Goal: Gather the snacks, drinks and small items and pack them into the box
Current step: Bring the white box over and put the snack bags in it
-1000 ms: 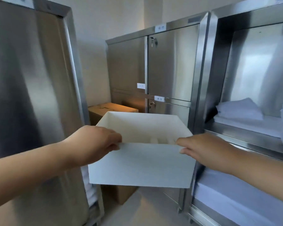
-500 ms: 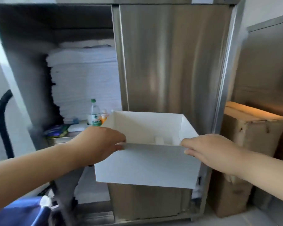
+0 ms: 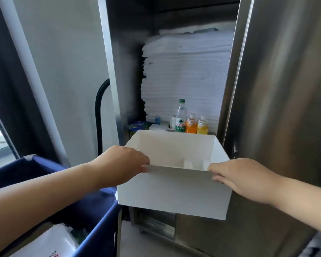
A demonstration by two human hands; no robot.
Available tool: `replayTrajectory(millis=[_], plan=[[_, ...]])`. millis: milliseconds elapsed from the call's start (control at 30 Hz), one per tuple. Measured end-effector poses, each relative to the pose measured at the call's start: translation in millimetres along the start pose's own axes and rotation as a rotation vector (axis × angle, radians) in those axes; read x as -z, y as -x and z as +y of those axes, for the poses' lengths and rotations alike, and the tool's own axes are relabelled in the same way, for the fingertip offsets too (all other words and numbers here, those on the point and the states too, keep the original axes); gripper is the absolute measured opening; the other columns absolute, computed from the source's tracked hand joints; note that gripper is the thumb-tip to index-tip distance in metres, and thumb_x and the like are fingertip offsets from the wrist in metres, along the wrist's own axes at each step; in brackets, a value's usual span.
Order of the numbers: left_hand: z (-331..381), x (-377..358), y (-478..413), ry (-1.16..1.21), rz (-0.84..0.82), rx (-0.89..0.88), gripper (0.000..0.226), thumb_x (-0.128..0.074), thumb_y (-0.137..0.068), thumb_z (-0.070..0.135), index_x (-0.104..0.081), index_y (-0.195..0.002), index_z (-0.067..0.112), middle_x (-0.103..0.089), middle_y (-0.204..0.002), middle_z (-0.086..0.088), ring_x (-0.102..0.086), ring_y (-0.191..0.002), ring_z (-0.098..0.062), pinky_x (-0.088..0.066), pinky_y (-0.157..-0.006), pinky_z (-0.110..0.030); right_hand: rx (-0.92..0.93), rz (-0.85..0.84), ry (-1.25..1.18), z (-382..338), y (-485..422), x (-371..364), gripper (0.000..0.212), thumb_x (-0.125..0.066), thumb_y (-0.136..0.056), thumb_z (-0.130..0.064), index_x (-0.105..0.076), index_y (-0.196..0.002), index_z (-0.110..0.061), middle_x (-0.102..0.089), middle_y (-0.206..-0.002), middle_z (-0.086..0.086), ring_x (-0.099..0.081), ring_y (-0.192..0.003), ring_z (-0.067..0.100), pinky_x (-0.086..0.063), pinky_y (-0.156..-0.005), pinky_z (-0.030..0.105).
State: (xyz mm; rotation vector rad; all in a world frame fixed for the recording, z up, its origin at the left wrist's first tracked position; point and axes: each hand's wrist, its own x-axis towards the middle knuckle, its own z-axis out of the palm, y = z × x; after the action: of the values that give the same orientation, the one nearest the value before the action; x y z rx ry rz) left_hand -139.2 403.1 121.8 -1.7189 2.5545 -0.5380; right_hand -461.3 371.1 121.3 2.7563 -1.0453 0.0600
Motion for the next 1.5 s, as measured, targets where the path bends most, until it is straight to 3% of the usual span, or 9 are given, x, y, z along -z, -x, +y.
replayTrajectory(millis=[367,467,633,800,900,1000,1333,1500], plan=[[-15,-52,-58,-0.029,-0.049,0.023,0.029,-0.028,-0.098,0.049,-0.049,-0.112,0.036,-0.061,-0.107,0.014,-0.059,-0.098,-0.013,-0.045,-0.071,-0.027,0.04,-0.01,0.061,43,-50,-37,0.016,-0.038,-0.099,-0.039,-0.029,-0.087,-0.033,-0.029,-0.061,-0.016,-0.033,-0.048,-0.002,-0.028,-0.045,0.014],[-26,-60,-73,-0.008,-0.064,0.006,0.03,-0.028,-0.098,0.05,-0.051,-0.113,0.036,-0.062,-0.108,0.014,-0.059,-0.099,-0.014,-0.039,-0.07,-0.026,0.03,-0.046,0.054,48,-63,-44,0.013,-0.039,-0.099,-0.039,-0.036,-0.09,-0.031,-0.028,-0.062,-0.017,-0.031,-0.048,-0.004,-0.027,-0.043,0.012],[-51,-71,-95,0.001,-0.063,-0.019,0.029,-0.03,-0.098,0.049,-0.051,-0.114,0.037,-0.061,-0.108,0.013,-0.059,-0.098,-0.014,-0.049,-0.078,-0.032,0.007,-0.027,0.037,57,-92,-49,0.013,-0.038,-0.1,-0.038,-0.037,-0.089,-0.03,-0.022,-0.063,-0.02,-0.028,-0.048,-0.005,-0.027,-0.044,0.011],[-83,-87,-115,0.003,-0.063,-0.102,0.028,-0.03,-0.099,0.046,-0.05,-0.115,0.035,-0.06,-0.107,0.013,-0.058,-0.1,-0.013,-0.05,-0.078,-0.032,-0.021,-0.013,-0.024,54,-122,-62,0.021,-0.043,-0.1,-0.031,-0.033,-0.082,-0.027,-0.025,-0.059,-0.017,-0.033,-0.046,-0.004,-0.027,-0.043,0.013],[-100,-103,-123,0.012,-0.073,-0.142,0.028,-0.03,-0.099,0.046,-0.05,-0.115,0.034,-0.06,-0.107,0.013,-0.058,-0.099,-0.013,-0.05,-0.079,-0.031,-0.052,-0.038,-0.067,49,-138,-71,0.021,-0.043,-0.1,-0.03,-0.027,-0.085,-0.031,-0.024,-0.06,-0.019,-0.041,-0.055,-0.014,-0.032,-0.048,0.009],[-114,-118,-129,0.033,-0.093,-0.181,0.027,-0.03,-0.099,0.046,-0.05,-0.113,0.034,-0.06,-0.106,0.012,-0.058,-0.099,-0.013,-0.045,-0.074,-0.028,-0.093,-0.097,-0.068,42,-151,-85,0.015,-0.038,-0.101,-0.032,-0.038,-0.088,-0.024,-0.034,-0.065,-0.015,-0.035,-0.053,-0.002,-0.025,-0.046,0.012],[-137,-128,-145,0.091,-0.022,-0.258,0.026,-0.031,-0.097,0.049,-0.051,-0.111,0.038,-0.06,-0.105,0.015,-0.058,-0.097,-0.01,-0.048,-0.078,-0.029,-0.183,-0.098,-0.016,41,-159,-83,0.018,-0.035,-0.101,-0.036,-0.034,-0.085,-0.027,-0.035,-0.061,-0.009,-0.033,-0.05,0.004,-0.022,-0.045,0.019],[-140,-136,-157,0.07,-0.017,-0.289,0.027,-0.032,-0.099,0.045,-0.052,-0.112,0.033,-0.061,-0.104,0.012,-0.059,-0.096,-0.013,-0.045,-0.073,-0.029,-0.215,-0.096,-0.016,43,-169,-94,0.019,-0.035,-0.101,-0.035,-0.042,-0.089,-0.022,-0.037,-0.062,-0.009,-0.035,-0.051,0.005,-0.023,-0.047,0.019]])
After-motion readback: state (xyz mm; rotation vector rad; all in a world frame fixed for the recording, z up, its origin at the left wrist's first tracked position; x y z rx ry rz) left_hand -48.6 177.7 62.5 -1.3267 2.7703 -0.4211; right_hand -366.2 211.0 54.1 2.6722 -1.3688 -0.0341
